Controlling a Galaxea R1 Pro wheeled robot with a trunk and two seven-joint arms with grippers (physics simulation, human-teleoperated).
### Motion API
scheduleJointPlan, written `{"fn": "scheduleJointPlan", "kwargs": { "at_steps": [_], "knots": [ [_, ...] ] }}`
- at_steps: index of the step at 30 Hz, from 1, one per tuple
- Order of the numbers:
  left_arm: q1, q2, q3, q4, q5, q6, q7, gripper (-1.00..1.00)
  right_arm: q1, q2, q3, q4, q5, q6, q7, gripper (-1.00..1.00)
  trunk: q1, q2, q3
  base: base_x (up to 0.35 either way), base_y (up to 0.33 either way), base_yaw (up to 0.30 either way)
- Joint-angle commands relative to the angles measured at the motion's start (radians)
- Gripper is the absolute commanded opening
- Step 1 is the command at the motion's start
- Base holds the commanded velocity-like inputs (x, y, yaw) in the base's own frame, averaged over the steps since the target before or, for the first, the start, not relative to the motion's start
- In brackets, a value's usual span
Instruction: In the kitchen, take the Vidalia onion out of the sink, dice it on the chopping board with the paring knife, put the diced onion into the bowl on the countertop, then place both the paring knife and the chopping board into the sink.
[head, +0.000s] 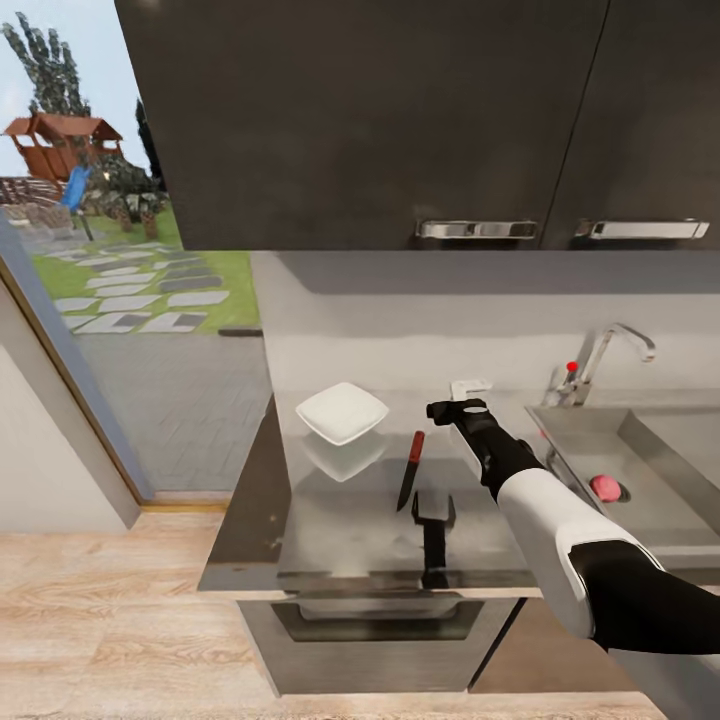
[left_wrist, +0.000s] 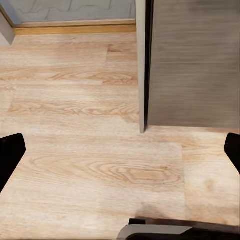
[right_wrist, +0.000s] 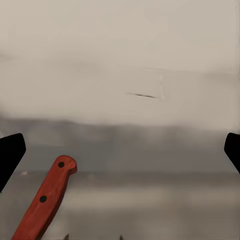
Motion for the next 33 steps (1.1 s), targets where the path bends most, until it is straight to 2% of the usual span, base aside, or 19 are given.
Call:
{"fn": "scheduleJointPlan", "kwargs": {
  "at_steps": [1,15,33],
  "knots": [
    [0.0,0.001,-0.005,-0.001,0.002,-0.001,0.007,1.0,-0.001,-0.001,0.005,-0.001,0.004,0.008,-0.005,1.0,0.001,-0.002,-0.004,0.0,0.0,0.0],
    [0.0,0.001,-0.005,0.006,0.002,-0.002,0.007,1.0,-0.001,-0.001,0.004,-0.001,0.004,0.008,-0.005,1.0,0.001,-0.002,-0.026,0.164,0.0,0.0],
    [0.0,0.0,-0.005,0.018,0.002,-0.003,0.007,1.0,-0.001,-0.001,0.005,-0.001,0.004,0.008,-0.005,1.0,0.001,-0.002,-0.055,0.006,0.0,0.0]
  ]
}}
